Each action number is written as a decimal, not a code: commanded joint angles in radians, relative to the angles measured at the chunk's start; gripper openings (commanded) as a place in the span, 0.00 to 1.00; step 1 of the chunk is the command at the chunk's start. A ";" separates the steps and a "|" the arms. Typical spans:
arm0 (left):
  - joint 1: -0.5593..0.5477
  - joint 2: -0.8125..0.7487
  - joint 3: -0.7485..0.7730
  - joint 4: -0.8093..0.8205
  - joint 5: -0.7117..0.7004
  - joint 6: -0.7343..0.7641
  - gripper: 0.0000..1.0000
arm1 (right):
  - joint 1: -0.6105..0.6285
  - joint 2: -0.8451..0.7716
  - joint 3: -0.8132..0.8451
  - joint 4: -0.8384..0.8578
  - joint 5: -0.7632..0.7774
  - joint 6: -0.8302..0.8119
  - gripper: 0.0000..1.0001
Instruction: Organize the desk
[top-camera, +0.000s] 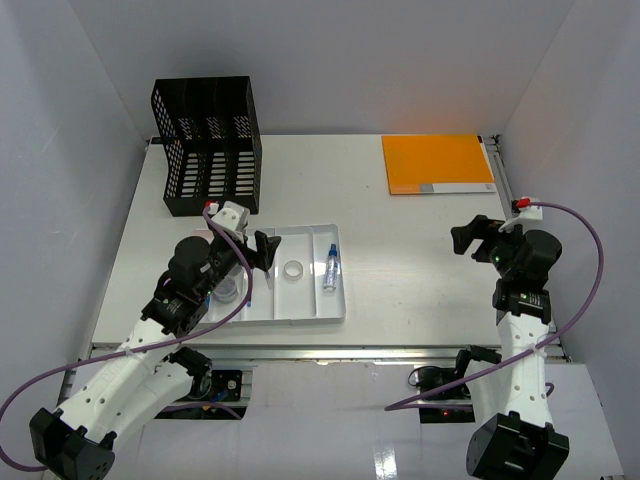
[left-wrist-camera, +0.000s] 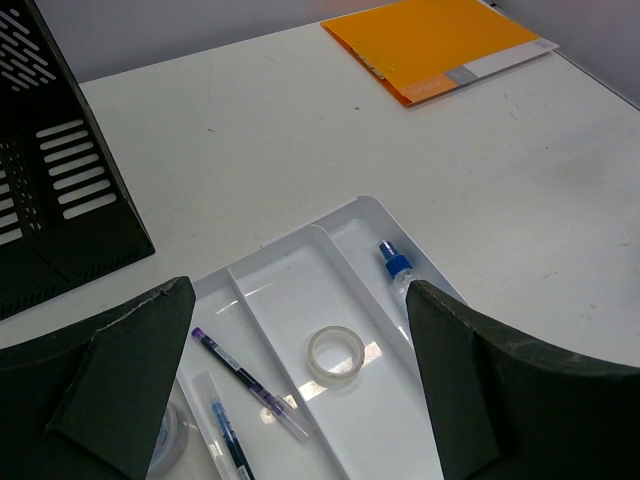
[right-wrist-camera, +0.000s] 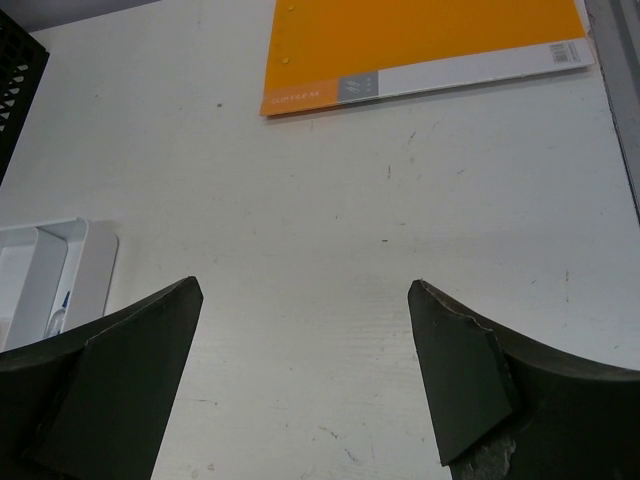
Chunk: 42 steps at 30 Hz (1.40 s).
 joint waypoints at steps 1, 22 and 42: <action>0.004 -0.005 0.000 -0.001 0.016 0.009 0.98 | -0.009 0.005 0.017 0.014 0.031 0.015 0.90; 0.005 0.005 0.009 -0.002 0.058 -0.001 0.98 | -0.004 1.155 0.767 -0.054 -0.128 0.340 0.89; 0.007 0.042 0.011 -0.003 0.043 0.018 0.98 | 0.045 1.448 0.979 -0.021 0.245 0.725 0.68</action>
